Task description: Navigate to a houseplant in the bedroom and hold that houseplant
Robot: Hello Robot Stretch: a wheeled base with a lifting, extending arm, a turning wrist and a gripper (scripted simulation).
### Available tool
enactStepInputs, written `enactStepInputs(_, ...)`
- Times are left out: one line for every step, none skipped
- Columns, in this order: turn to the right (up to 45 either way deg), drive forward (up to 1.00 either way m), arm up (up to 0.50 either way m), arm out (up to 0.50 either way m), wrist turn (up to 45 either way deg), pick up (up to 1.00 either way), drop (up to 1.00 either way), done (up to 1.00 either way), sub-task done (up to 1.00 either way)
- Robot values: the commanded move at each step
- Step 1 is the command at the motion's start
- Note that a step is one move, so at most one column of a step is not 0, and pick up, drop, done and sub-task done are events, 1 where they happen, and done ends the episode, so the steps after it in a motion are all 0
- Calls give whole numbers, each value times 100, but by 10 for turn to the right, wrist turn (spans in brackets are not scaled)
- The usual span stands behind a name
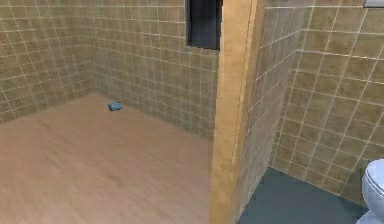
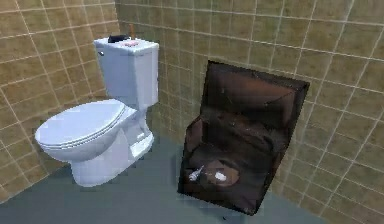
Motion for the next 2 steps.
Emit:
enactStepInputs(-450,0,0,0,0,0,0,0,0)
enactStepInputs(0,100,0,0,0,0,0,0,0)
